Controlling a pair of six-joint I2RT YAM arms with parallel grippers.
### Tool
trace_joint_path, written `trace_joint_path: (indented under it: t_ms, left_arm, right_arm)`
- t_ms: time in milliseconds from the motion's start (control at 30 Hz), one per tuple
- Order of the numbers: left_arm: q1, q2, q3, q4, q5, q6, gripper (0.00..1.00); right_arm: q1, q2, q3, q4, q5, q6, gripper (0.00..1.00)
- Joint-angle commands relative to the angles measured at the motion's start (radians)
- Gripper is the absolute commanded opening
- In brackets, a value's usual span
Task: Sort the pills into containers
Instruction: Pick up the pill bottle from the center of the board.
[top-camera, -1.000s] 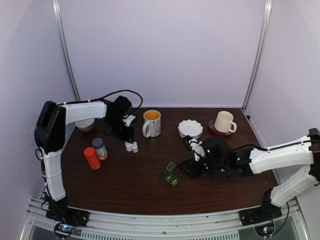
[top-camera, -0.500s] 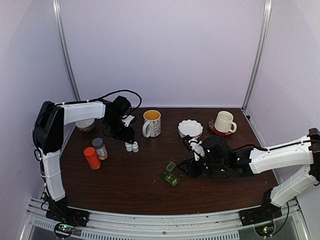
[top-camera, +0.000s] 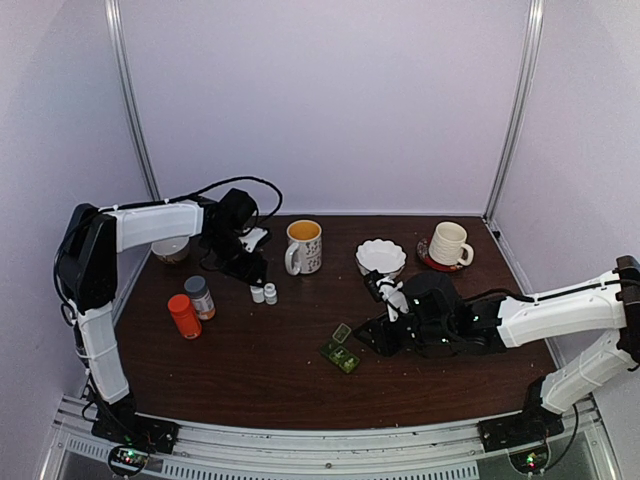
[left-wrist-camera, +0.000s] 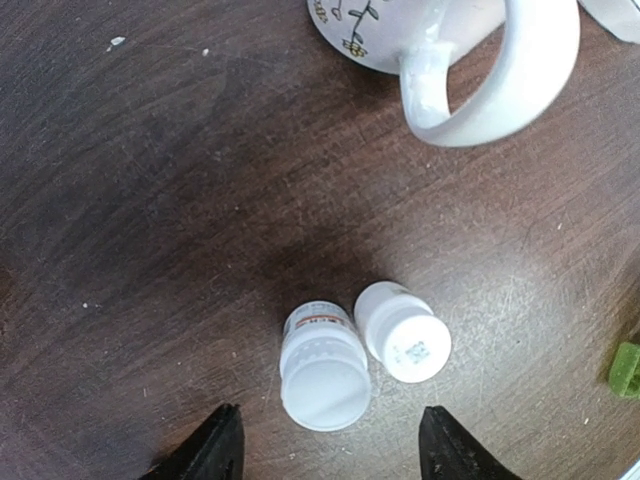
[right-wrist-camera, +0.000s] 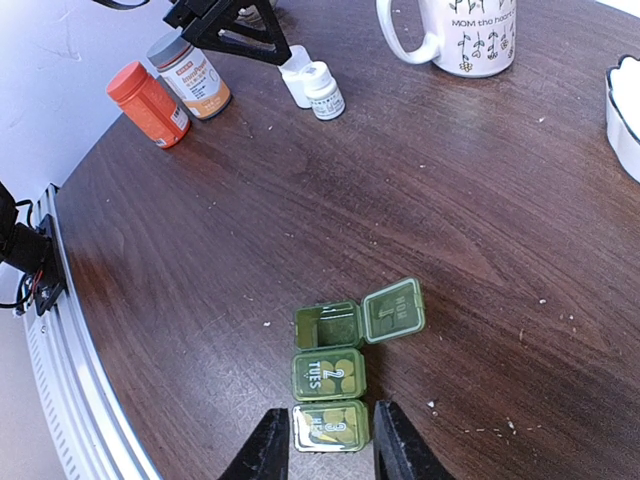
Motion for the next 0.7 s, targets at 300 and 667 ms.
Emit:
trace_joint_path:
  t_ms: [300, 667]
  left_arm:
    - [-0.001, 0.015, 0.056, -0.058, -0.011, 0.269, 0.71]
    - [0.005, 0.075, 0.125, -0.121, -0.019, 0.324, 0.63]
  right_arm:
    - [-0.004, 0.009, 0.026, -0.005, -0.013, 0.003, 0.33]
    - [-0.006, 0.006, 0.028, -0.021, -0.012, -0.003, 0.33]
